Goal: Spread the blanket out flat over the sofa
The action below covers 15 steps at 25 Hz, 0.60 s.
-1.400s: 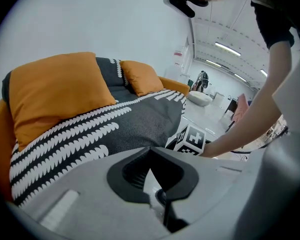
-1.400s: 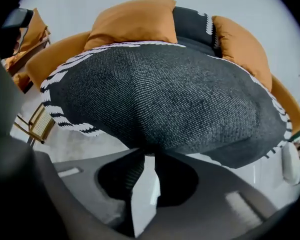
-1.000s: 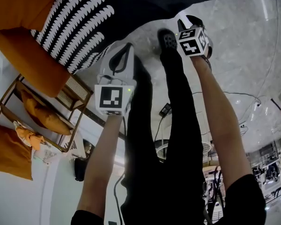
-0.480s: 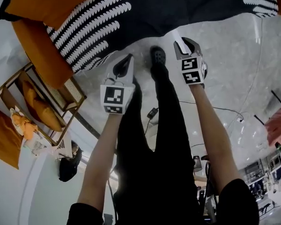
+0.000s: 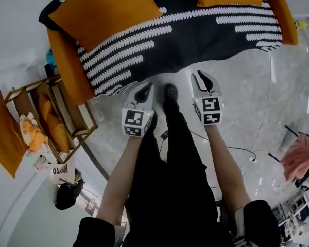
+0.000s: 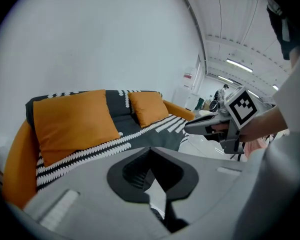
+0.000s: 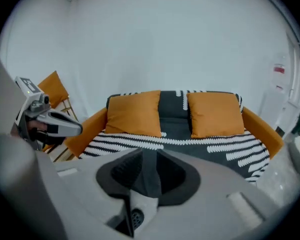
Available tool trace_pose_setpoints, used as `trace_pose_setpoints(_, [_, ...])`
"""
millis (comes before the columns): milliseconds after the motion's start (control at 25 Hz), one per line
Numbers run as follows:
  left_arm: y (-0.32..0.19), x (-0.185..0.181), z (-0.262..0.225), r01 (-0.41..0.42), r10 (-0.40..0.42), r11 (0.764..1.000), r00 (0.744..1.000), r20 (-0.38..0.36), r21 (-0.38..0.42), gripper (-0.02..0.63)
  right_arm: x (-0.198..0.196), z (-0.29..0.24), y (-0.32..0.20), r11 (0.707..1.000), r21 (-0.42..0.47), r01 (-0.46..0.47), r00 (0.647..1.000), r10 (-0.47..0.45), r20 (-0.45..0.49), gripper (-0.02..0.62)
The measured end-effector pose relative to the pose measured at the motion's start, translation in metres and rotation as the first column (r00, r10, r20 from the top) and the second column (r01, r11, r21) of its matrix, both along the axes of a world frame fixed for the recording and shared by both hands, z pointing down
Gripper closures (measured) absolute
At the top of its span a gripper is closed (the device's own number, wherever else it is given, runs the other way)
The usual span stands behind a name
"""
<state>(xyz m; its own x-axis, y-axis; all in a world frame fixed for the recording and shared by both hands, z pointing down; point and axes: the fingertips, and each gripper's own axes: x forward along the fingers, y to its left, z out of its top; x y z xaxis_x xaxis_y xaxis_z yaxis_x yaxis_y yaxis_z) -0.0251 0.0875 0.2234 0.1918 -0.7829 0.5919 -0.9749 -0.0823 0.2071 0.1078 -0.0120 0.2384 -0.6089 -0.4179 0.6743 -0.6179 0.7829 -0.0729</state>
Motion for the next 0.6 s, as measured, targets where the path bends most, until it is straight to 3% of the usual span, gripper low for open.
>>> trace_pose_setpoints(120, [-0.002, -0.004, -0.032, -0.006, 0.007, 0.999, 0.999, -0.036, 0.033, 0.597, -0.017, -0.045, -0.004, 1.0, 0.013, 0.001, 0.997, -0.002, 0.081, 0.554])
trace_pose_setpoints(320, [0.012, -0.014, -0.083, -0.017, 0.023, 0.996, 0.998, -0.063, 0.093, 0.597, -0.036, -0.113, 0.011, 0.999, 0.031, -0.006, 0.985, 0.001, 0.172, 0.57])
trace_pose_setpoints(600, [0.003, -0.035, -0.16, -0.109, 0.126, 0.977, 0.989, -0.081, 0.184, 0.597, -0.07, -0.214, 0.02, 0.992, 0.121, -0.038, 0.959, 0.003, 0.284, 0.592])
